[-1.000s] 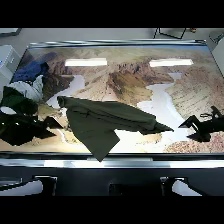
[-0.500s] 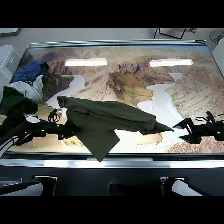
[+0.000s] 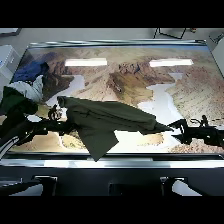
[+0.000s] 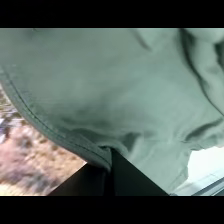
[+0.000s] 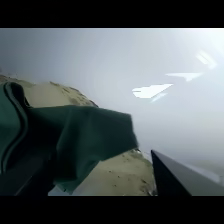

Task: Fold the clothes and pants, and hang the long-sleeved shirts on hangers.

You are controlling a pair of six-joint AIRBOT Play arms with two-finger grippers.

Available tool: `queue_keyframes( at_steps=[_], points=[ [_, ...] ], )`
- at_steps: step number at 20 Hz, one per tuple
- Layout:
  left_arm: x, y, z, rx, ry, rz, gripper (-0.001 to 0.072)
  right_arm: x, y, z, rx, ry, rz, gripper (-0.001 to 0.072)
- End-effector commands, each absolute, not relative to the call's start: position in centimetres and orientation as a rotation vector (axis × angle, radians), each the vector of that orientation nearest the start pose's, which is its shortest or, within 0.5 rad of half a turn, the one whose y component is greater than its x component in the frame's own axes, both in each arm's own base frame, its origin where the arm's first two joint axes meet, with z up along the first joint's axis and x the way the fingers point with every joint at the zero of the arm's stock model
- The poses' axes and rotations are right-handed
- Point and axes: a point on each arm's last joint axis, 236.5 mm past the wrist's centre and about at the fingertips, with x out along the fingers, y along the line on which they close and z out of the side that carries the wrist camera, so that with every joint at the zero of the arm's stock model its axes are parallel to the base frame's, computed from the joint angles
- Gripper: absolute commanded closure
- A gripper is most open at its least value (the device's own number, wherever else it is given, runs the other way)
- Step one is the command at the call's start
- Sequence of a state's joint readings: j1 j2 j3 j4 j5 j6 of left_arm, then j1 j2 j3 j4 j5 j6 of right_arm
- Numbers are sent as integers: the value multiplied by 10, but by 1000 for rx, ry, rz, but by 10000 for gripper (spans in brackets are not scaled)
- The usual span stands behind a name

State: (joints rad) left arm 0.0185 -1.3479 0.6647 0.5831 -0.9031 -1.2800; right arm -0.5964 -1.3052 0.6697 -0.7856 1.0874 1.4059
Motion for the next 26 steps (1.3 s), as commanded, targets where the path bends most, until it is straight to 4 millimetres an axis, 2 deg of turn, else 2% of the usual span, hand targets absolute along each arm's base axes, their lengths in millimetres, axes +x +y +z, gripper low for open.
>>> queue_keyframes(
  at_steps=[1,2,4,6,7,8,9,10,11,12,13,14,15,16,17,20,23,25,26],
  points=[
    [326,-150,-67,-824,1303,-347,688,326,-13,-97,1086,1239,-113,117],
    [328,-150,-59,-817,1279,-356,687,335,-8,-96,1063,1217,-121,223],
    [337,-150,-31,-792,1203,-389,687,351,-7,-82,1088,1190,-121,675],
    [362,-146,27,-715,1032,-452,688,372,-8,-37,1008,1156,-6,676],
    [379,-140,74,-659,904,-487,688,386,-10,-2,928,1112,66,676],
    [392,-133,130,-605,765,-513,689,401,-15,48,822,1032,132,676],
    [401,-123,202,-547,592,-527,689,414,-20,105,717,922,171,676],
    [400,-110,285,-487,398,-527,689,423,-28,177,603,769,184,676],
    [386,-97,366,-431,204,-516,688,422,-34,258,477,589,173,675],
    [360,-87,444,-373,13,-500,688,408,-37,333,362,415,147,675],
    [322,-77,515,-301,-170,-473,689,381,-37,407,249,237,105,675],
    [285,-73,561,-228,-295,-444,688,348,-34,460,158,107,65,675],
    [249,-76,593,-163,-383,-430,689,315,-27,496,96,17,33,675],
    [221,-83,610,-148,-427,-441,689,283,-17,517,81,-39,19,675],
    [204,-89,615,-168,-438,-461,689,257,-6,527,87,-72,17,675],
    [174,-95,626,-169,-491,-468,689,211,3,548,41,-163,-25,675],
    [167,-85,641,-189,-566,-434,689,198,-1,566,20,-243,-61,675],
    [185,-74,633,-188,-523,-386,689,208,-6,566,32,-241,-63,675],
    [202,-67,622,-203,-467,-356,689,218,-10,559,39,-210,-63,675]
  ],
)
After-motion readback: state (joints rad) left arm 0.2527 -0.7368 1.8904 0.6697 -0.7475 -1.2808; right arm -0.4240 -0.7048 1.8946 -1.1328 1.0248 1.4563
